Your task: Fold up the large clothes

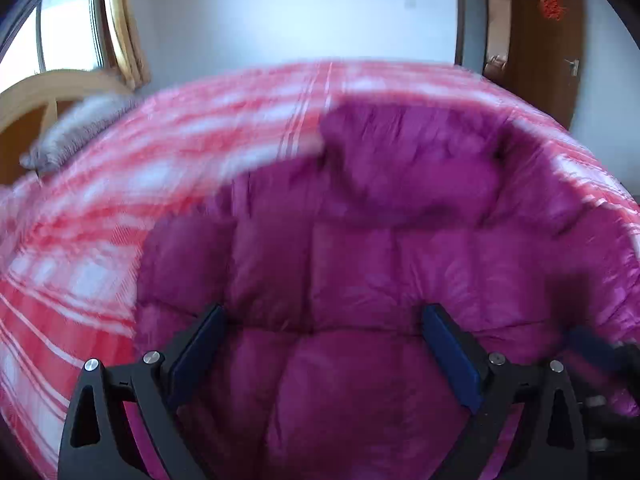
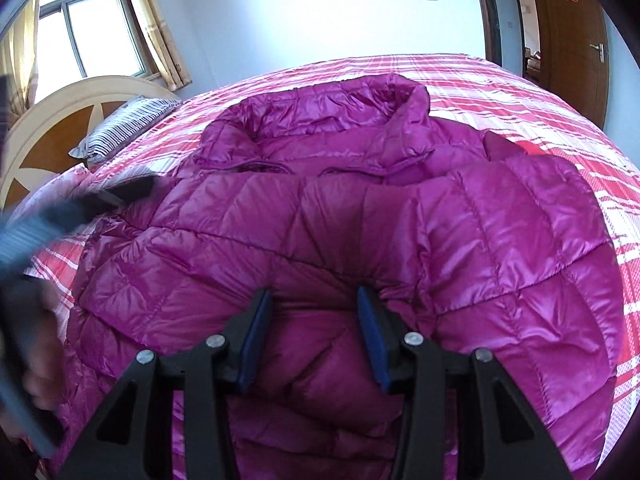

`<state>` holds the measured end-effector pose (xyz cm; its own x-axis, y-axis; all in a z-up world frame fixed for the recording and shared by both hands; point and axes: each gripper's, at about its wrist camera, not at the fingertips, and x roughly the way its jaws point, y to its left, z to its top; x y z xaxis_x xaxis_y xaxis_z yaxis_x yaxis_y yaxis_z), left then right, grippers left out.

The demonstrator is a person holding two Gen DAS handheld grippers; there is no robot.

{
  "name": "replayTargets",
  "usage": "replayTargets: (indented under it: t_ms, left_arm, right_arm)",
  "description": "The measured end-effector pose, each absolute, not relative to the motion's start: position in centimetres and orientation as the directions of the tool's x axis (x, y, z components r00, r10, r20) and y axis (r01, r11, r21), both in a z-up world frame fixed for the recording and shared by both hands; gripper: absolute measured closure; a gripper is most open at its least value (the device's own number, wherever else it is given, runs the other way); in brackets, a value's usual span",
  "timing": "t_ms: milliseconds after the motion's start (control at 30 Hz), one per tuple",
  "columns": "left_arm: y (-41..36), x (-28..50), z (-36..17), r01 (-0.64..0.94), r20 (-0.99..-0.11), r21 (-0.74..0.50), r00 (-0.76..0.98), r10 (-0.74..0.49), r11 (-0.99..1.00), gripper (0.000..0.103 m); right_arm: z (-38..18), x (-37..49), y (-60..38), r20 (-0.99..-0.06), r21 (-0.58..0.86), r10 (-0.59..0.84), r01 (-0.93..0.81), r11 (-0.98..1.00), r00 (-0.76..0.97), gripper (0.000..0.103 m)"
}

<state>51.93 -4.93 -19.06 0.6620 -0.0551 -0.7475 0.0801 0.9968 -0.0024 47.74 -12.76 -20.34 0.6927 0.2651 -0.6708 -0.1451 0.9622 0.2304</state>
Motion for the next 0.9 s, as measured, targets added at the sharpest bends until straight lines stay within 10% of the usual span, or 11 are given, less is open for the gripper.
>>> replayTargets:
  t_ms: [300, 900]
  left_arm:
    - [-1.9, 51.7, -19.6, 0.009, -0.727, -0.145, 0.678, -0.112, 0.989, 0.002]
    - [-3.4, 51.6, -20.1, 0.009, -0.736, -0.044, 0.676, -0.039, 0.999, 0.001]
  right_arm:
    - [-20.5, 47.7, -12.9, -0.665, 0.243, 0.278, -0.151, 0.958, 0.693, 0.056]
    - [-15.9, 47.6, -14.1, -0.593, 0.252, 0.247, -0.115, 0.961, 0.766, 0.05]
